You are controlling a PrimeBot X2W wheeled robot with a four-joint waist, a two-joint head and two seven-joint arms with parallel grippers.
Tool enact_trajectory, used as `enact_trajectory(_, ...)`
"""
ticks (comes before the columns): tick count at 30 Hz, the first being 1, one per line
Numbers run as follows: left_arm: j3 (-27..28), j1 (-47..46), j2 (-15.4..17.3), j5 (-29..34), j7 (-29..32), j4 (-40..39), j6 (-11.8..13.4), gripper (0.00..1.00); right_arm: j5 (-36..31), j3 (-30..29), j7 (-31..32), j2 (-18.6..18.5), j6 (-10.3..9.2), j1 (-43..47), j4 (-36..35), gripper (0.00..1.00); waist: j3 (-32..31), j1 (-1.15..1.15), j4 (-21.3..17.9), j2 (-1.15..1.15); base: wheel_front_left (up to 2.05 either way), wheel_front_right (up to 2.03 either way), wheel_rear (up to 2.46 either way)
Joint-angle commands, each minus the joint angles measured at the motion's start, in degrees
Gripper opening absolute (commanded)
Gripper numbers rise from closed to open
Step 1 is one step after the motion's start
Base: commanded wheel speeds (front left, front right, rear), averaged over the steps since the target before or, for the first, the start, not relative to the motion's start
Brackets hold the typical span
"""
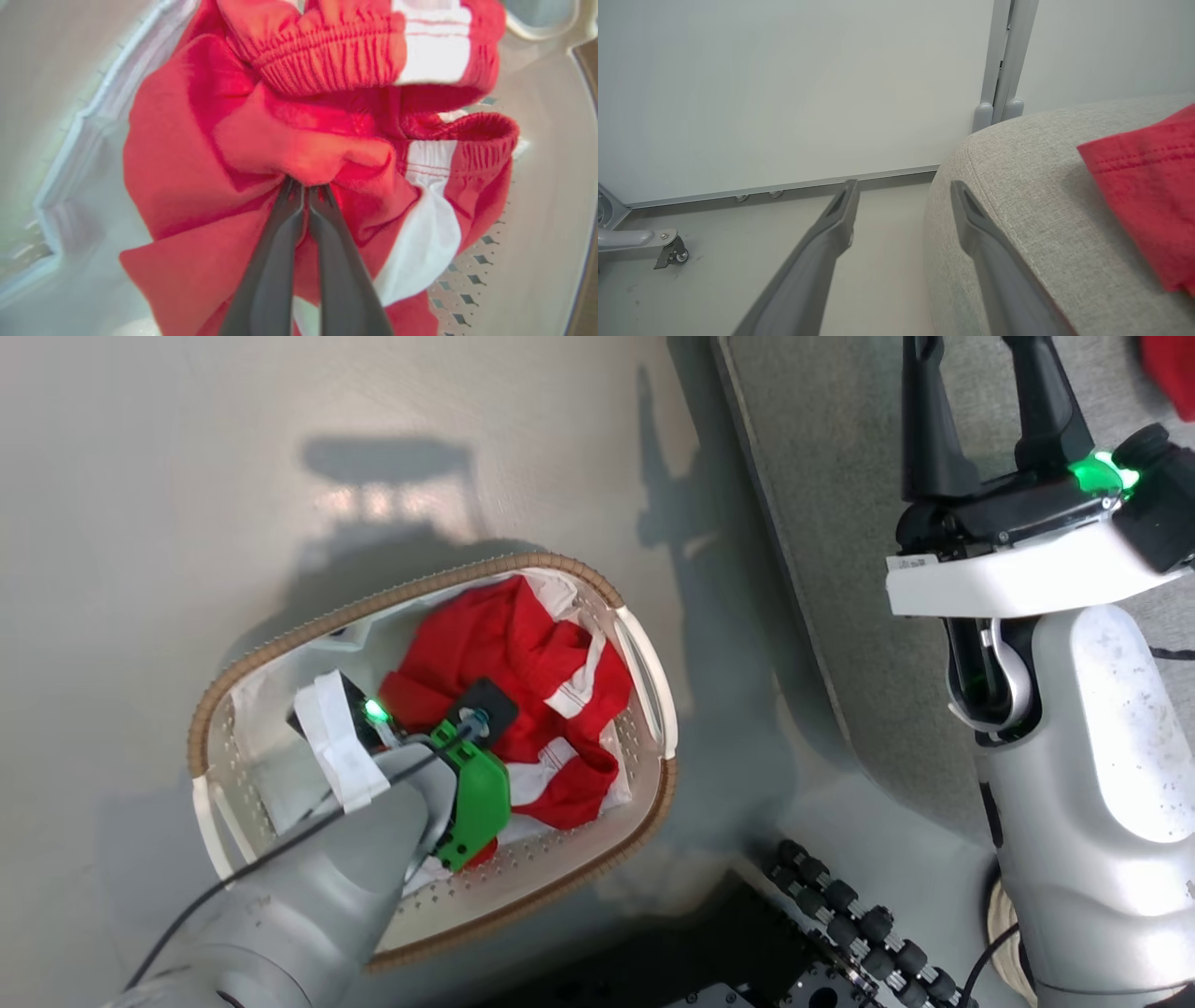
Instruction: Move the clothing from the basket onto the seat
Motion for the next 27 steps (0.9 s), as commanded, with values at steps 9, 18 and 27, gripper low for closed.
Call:
enact_trajectory(9,-1.3,4.7,-1.2,-4.8,-4.1,-4.0,-0.2,0.00,-2.4,-1.1,-0.3,-0.3,-0.06,3.7,3.9,1.00,-11.6,0.00,4.0,0.00,0.00,0.00,0.00)
enact_trajectory(18,1.0,7.9,-1.5,-8.6,-5.5,-9.8,-0.2,0.00,-3.2,-1.2,-0.3,-2.1,-0.06,7.8,6.8,1.00,-21.0,0.00,7.8,0.00,0.00,0.00,0.00)
enact_trajectory(27,9.4,13.6,-1.4,-5.5,-5.5,-17.7,0.1,0.00,-3.5,-1.4,-0.3,-3.5,-0.06,12.6,8.5,1.00,-28.9,0.00,11.1,0.00,0.00,0.00,0.00)
